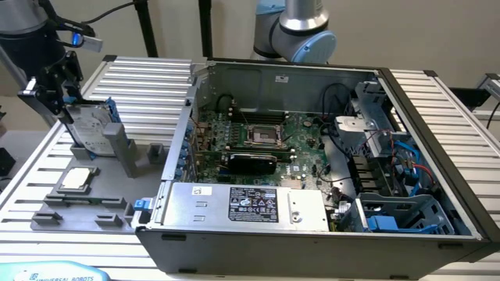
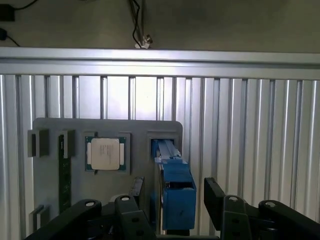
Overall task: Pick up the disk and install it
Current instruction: 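Pick up the disk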
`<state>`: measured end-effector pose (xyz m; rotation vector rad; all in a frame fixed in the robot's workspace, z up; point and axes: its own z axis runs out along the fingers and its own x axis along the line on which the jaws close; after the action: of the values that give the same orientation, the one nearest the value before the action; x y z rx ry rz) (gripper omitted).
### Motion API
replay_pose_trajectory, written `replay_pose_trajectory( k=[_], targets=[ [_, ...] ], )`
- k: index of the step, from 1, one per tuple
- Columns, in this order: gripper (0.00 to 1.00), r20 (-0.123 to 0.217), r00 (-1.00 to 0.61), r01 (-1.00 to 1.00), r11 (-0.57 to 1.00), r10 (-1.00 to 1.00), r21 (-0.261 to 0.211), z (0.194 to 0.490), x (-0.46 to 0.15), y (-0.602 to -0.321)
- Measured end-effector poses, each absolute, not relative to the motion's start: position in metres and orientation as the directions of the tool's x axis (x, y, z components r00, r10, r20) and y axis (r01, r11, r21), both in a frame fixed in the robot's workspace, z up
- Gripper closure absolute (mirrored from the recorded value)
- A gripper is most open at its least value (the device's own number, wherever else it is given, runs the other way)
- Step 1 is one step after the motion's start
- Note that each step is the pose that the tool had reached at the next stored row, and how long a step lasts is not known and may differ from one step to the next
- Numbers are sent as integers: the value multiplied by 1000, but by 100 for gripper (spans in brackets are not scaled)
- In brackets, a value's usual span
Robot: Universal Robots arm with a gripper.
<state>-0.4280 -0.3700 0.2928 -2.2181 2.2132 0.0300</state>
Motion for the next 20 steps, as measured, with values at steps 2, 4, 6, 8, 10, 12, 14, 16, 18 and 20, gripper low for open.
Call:
replay_pose_trajectory(
  k=[2, 4, 6, 8, 10, 12, 14, 16, 18, 20],
  targets=[
    [40, -19, 2, -1000, -2, -1000, 8, 292, -428, -370],
    [40, -19, 2, -1000, -2, -1000, 9, 292, -428, -370],
    [40, -19, 2, -1000, -2, -1000, 9, 291, -429, -370],
    [40, -19, 2, -1000, -2, -1000, 9, 291, -429, -370],
    [40, -19, 2, -1000, -2, -1000, 9, 291, -430, -370],
    [40, -19, 2, -1000, -2, -1000, 9, 290, -430, -370],
    [40, -19, 2, -1000, -2, -1000, 9, 290, -430, -370],
    [40, -19, 2, -1000, -2, -1000, 9, 289, -430, -370],
    [40, -19, 2, -1000, -2, -1000, 9, 288, -430, -370],
    [40, -19, 2, -1000, -2, -1000, 9, 288, -430, -370]
  ],
)
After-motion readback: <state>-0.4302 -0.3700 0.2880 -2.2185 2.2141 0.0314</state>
